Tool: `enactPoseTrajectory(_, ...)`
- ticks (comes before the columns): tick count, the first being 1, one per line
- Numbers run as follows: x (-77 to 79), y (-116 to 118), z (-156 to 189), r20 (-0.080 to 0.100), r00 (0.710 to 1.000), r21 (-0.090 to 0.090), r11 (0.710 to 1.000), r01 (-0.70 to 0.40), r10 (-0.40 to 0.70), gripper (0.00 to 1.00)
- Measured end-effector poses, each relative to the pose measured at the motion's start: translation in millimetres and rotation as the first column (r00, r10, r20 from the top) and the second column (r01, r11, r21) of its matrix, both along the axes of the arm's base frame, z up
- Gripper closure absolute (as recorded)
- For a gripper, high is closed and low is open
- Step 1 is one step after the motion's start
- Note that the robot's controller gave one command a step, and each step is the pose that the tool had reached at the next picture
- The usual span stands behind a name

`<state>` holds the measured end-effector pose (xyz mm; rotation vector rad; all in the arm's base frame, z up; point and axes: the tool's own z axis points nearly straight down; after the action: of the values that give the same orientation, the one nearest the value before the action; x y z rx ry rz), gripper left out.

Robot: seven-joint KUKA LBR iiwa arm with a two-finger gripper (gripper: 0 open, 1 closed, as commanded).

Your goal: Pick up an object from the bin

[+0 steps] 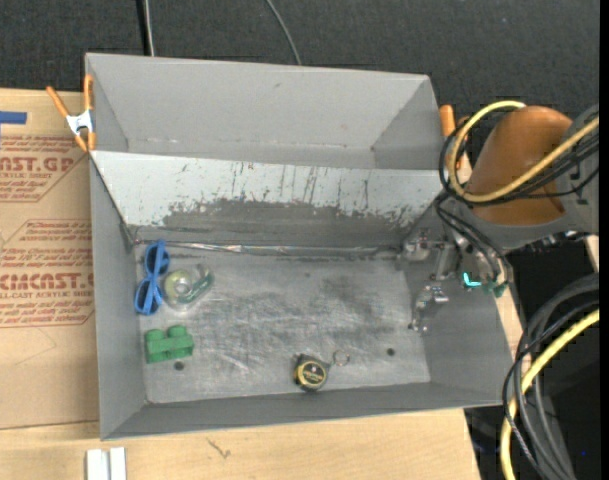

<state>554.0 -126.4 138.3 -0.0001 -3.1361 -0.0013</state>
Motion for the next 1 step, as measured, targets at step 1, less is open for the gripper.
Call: enactPoseTrajectory(1,-53.0,56.7,-68.0,0.013,0.994,-0.002,0.994,-0.111,0.111,0.0)
